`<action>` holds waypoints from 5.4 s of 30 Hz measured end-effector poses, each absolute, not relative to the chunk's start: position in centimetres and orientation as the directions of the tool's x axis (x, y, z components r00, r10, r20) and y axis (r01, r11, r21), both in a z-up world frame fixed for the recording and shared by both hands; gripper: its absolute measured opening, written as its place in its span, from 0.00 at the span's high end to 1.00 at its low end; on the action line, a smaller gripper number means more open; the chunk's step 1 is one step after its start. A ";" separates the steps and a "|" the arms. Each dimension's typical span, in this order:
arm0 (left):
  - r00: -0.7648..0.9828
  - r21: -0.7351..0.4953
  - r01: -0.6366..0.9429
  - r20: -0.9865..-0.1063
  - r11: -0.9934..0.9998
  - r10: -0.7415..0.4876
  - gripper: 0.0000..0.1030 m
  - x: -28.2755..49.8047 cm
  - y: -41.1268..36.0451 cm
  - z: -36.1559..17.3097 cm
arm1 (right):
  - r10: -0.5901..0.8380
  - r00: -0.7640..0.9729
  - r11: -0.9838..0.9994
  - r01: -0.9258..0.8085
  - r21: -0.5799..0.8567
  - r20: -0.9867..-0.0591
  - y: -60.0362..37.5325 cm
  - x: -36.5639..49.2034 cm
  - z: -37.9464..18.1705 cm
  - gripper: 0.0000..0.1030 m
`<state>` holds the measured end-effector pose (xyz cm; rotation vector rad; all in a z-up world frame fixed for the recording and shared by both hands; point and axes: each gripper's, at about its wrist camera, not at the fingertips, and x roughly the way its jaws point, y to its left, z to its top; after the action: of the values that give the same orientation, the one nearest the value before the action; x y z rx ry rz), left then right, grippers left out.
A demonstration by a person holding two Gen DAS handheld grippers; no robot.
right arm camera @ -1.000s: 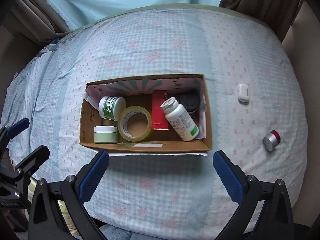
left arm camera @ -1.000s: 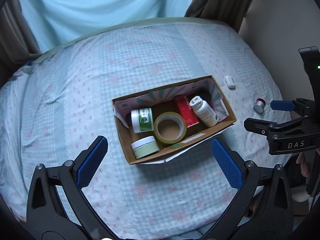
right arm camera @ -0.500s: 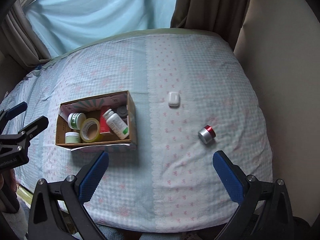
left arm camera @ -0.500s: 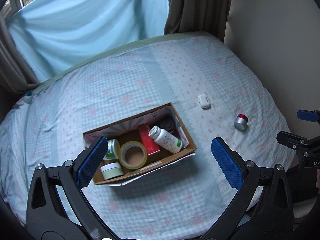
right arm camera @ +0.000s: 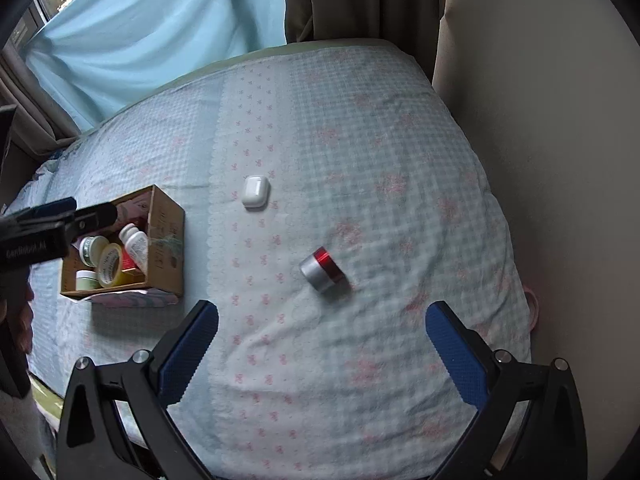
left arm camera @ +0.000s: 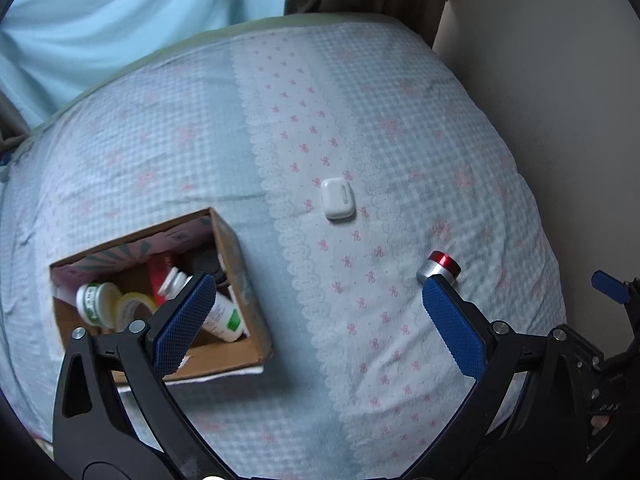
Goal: Organize rigid objects
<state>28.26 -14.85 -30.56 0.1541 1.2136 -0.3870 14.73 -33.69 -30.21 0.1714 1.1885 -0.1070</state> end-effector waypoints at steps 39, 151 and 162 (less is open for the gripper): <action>0.023 -0.041 0.337 -0.998 0.940 -0.052 0.60 42.9 -24.6 -53.0 | -0.129 0.017 0.953 -0.273 -0.128 -0.992 -30.0 24.7 -52.2 0.61; -0.008 -0.201 0.375 -0.977 0.905 -0.214 0.01 38.2 15.2 -42.7 | 0.283 0.001 0.955 0.093 0.282 -0.959 1.0 40.2 -43.3 0.49; 0.035 -0.202 0.310 -0.974 0.929 -0.223 0.00 36.1 18.1 -39.7 | 0.240 0.052 0.957 0.156 0.245 -0.969 -0.8 38.4 -41.0 0.07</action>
<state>36.09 18.06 -39.73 0.0716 1.4806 -0.4105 38.42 -0.82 -41.02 0.3190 1.5257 0.0656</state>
